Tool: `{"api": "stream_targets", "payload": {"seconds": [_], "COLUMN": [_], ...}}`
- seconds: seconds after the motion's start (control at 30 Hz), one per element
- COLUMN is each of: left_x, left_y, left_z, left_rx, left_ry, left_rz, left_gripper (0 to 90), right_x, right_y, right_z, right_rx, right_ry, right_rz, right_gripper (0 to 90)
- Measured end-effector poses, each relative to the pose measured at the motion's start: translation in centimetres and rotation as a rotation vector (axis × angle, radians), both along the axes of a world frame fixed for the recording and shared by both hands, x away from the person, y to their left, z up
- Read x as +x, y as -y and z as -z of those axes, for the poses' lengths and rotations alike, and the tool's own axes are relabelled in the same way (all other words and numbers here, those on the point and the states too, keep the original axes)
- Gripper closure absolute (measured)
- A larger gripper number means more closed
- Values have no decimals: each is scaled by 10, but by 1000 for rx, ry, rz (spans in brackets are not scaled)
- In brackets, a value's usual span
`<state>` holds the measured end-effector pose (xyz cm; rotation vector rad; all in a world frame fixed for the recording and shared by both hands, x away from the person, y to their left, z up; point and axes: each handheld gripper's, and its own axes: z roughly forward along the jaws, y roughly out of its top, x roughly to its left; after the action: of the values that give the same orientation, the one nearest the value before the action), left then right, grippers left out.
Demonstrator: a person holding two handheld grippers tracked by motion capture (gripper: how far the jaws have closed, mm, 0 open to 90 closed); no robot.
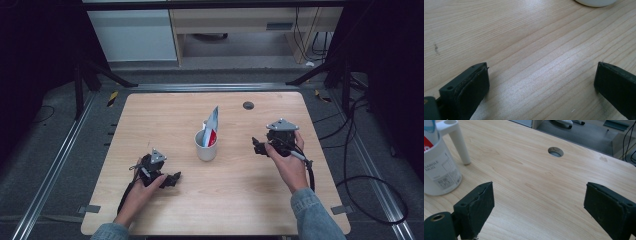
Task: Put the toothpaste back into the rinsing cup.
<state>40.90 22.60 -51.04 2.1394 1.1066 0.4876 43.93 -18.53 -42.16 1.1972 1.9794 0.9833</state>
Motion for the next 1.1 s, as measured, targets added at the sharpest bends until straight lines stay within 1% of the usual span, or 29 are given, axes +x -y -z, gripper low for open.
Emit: {"api": "stream_targets", "payload": {"seconds": [0.1,0.17,0.3,0.4,0.43,0.47,0.5,0.6,0.7,0.73,0.83,0.87,0.9,0.93,1.0,1.1], "left_x": [0,0,0,0,0,0,0,0,0,0,0,0,0,0,0,0], "left_y": [0,0,0,0,0,0,0,0,0,0,0,0,0,0,0,0], "left_z": [0,0,0,0,0,0,0,0,0,0,0,0,0,0,0,0], "left_rx": [-1,0,-1,0,0,1,0,1,0,0,0,0,0,0,0,0], "left_ry": [0,0,1,0,0,0,0,0,0,0,0,0,0,0,0,0], "left_rz": [0,0,1,1,1,0,0,0,0,0,0,0,0,0,0,0], "left_gripper": [0,0,0,0,0,0,0,0,0,0,0,0,0,0,0,0], "right_x": [-3,-4,-7,-10,-10,-12,-12,-15,-16,-17,-17,-16,-16,-16,-15,-12], "right_y": [7,11,19,25,25,28,30,33,34,35,36,36,36,37,41,48], "right_z": [5,9,18,25,25,31,34,42,50,53,61,63,63,68,71,77], "right_rx": [6,-2,1,3,3,6,-1,22,21,29,35,28,28,33,43,58], "right_ry": [-9,-12,-23,-38,-38,-54,-61,-77,-94,-104,-128,-138,-138,-141,-147,-156], "right_rz": [8,9,12,19,19,22,21,23,16,15,15,9,9,15,26,56], "right_gripper": [100,101,100,100,100,99,99,99,96,96,90,83,83,84,84,84]}}
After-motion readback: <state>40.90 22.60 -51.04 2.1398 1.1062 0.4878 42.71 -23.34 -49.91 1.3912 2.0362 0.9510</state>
